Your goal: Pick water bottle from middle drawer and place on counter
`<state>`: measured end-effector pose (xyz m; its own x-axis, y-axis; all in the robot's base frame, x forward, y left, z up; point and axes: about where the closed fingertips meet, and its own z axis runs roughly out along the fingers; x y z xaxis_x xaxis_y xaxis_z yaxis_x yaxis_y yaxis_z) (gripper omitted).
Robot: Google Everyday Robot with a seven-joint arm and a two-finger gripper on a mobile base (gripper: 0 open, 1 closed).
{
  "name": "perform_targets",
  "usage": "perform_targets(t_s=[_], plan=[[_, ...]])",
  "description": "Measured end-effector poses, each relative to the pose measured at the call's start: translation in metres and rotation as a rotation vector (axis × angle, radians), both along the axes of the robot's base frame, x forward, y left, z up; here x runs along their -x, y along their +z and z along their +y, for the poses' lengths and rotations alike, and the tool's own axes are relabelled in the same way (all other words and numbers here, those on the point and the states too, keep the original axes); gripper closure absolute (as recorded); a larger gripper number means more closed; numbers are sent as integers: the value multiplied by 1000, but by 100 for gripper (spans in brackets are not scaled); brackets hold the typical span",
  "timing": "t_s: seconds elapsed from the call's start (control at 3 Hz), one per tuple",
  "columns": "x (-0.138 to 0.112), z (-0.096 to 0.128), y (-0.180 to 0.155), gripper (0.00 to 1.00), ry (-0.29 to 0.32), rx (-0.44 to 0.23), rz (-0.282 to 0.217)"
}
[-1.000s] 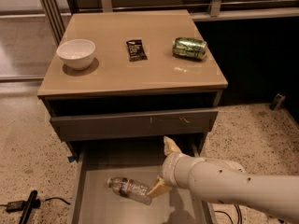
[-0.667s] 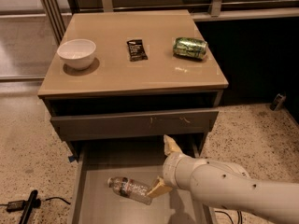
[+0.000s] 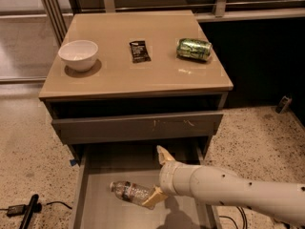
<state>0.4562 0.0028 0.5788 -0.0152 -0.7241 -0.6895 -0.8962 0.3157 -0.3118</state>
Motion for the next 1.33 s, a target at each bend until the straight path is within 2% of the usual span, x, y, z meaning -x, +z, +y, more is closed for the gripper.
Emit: perform_targets(t_s=[0.33,0.67,1.33], plan=[[-2,-6,-40,0,-3,-42,82],[-4,-9,-69,0,4,-74,112],[-9,23,-104,0,112,-92,122]])
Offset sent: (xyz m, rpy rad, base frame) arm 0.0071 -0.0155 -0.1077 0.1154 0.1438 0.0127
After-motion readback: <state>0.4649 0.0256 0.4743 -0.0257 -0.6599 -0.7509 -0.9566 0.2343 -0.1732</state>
